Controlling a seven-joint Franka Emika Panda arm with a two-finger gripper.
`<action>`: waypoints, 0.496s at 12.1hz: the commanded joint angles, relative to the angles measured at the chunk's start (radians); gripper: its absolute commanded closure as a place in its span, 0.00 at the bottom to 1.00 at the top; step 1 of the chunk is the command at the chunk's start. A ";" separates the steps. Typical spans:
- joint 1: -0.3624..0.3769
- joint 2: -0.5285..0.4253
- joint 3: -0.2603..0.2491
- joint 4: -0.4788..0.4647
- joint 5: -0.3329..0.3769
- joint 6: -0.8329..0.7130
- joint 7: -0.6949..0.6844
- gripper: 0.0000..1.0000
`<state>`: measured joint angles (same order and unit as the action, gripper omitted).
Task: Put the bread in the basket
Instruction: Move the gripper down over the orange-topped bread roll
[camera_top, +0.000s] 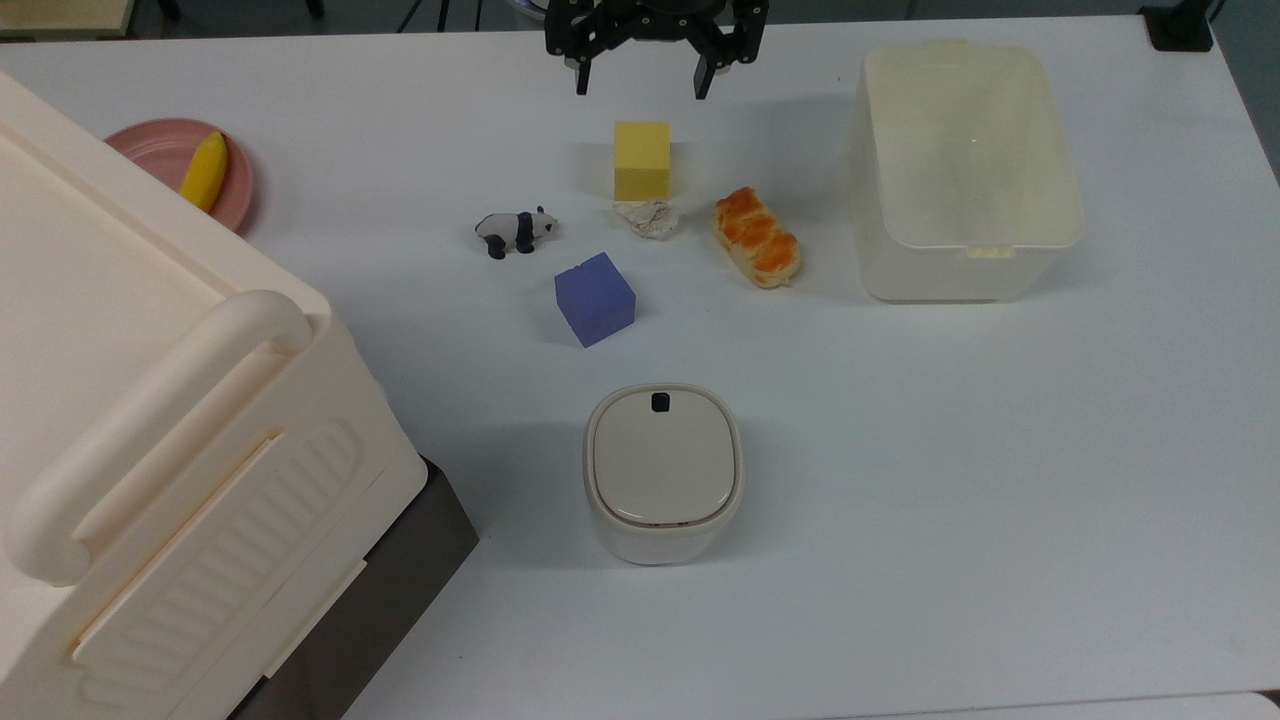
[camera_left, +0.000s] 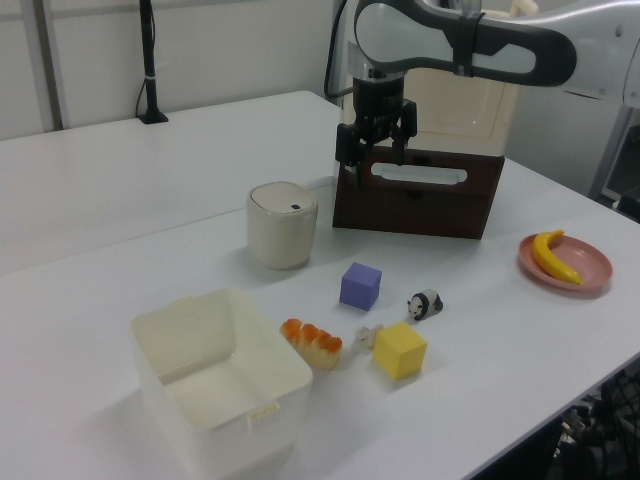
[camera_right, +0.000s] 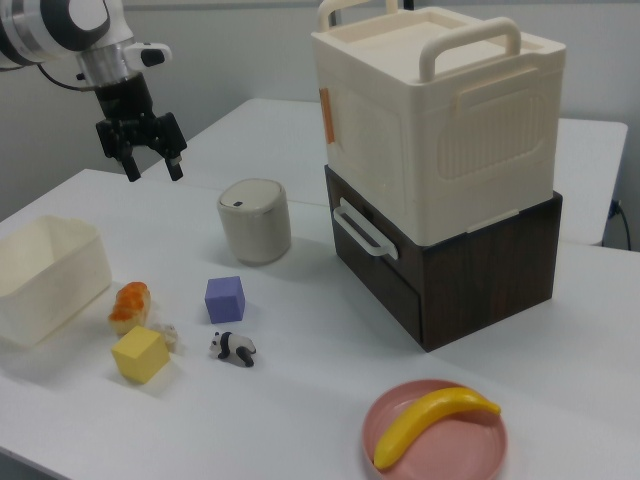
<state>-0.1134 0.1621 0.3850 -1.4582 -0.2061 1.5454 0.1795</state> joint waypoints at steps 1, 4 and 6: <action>0.014 -0.010 -0.008 -0.024 -0.015 0.009 -0.023 0.00; 0.043 0.022 -0.008 -0.037 -0.047 0.016 -0.025 0.00; 0.063 0.048 -0.006 -0.033 -0.058 0.022 -0.026 0.00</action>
<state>-0.0791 0.1947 0.3869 -1.4806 -0.2385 1.5454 0.1708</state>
